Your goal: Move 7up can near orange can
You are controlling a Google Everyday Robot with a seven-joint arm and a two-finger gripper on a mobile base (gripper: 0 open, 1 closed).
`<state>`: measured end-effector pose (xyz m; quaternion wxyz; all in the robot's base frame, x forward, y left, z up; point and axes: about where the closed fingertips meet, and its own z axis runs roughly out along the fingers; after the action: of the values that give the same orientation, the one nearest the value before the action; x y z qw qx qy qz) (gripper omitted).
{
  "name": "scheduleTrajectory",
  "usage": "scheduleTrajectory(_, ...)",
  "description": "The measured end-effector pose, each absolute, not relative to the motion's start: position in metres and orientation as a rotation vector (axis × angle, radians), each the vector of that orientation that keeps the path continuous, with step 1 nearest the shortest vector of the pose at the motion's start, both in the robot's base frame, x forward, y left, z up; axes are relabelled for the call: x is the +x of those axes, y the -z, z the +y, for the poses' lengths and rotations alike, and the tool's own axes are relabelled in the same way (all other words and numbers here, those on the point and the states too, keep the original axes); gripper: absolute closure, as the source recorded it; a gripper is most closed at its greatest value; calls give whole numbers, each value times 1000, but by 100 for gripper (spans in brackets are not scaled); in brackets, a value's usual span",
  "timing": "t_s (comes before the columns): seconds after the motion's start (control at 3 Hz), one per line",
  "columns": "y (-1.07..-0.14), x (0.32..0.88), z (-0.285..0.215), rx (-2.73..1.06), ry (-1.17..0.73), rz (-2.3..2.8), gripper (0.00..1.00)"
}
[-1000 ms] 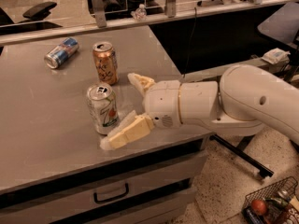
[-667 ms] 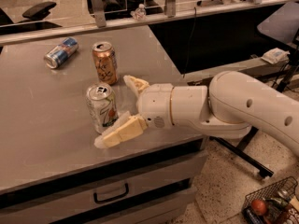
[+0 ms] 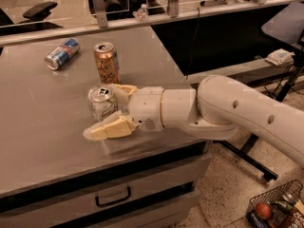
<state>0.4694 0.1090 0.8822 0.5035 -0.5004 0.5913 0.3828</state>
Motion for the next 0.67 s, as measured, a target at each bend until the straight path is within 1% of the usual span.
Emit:
scheduleTrajectory(0.33,-883,471,110,-1212,-925,1424,47)
scheduleTrajectory(0.67,-885,478,85,-1131,-845,1508,77)
